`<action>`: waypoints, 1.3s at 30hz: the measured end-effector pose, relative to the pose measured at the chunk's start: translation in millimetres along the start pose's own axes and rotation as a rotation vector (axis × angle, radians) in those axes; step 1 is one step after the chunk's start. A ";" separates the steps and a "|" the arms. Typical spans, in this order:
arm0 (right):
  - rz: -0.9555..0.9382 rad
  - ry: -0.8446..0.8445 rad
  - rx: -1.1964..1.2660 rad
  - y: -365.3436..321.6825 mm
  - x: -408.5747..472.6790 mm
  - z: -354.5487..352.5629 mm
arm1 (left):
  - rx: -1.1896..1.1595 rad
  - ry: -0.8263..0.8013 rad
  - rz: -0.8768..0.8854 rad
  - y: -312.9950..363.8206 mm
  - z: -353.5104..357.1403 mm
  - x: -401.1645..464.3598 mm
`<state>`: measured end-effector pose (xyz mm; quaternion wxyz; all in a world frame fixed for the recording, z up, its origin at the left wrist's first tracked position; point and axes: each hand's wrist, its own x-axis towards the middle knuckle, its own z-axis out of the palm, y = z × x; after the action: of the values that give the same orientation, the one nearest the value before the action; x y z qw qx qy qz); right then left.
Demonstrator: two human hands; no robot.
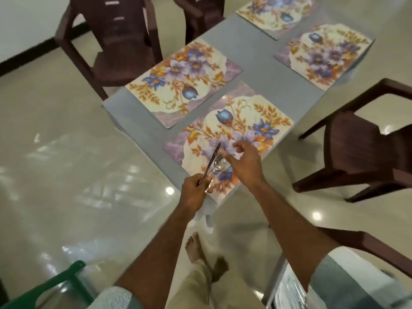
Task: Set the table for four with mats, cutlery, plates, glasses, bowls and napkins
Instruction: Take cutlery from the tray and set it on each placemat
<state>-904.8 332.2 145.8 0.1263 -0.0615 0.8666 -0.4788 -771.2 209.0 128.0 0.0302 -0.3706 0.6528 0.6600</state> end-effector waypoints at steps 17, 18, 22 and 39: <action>0.297 -0.480 0.330 -40.4 125.6 73.0 | 0.010 0.185 -0.153 -28.2 -57.3 -20.7; 0.272 -0.486 0.288 -42.3 133.5 74.6 | -0.024 0.235 -0.173 -33.4 -61.8 -28.6; 0.070 -0.645 -0.003 -35.7 131.5 88.0 | -0.129 0.433 -0.213 -48.9 -69.5 -51.9; -0.353 -0.748 -0.263 -15.7 109.5 108.2 | -0.195 0.717 -0.228 -42.0 -1.1 7.9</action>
<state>-980.2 210.8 86.4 0.3388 -0.3936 0.7910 -0.3235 -754.5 210.7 88.7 -0.1619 -0.6491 0.5108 0.5400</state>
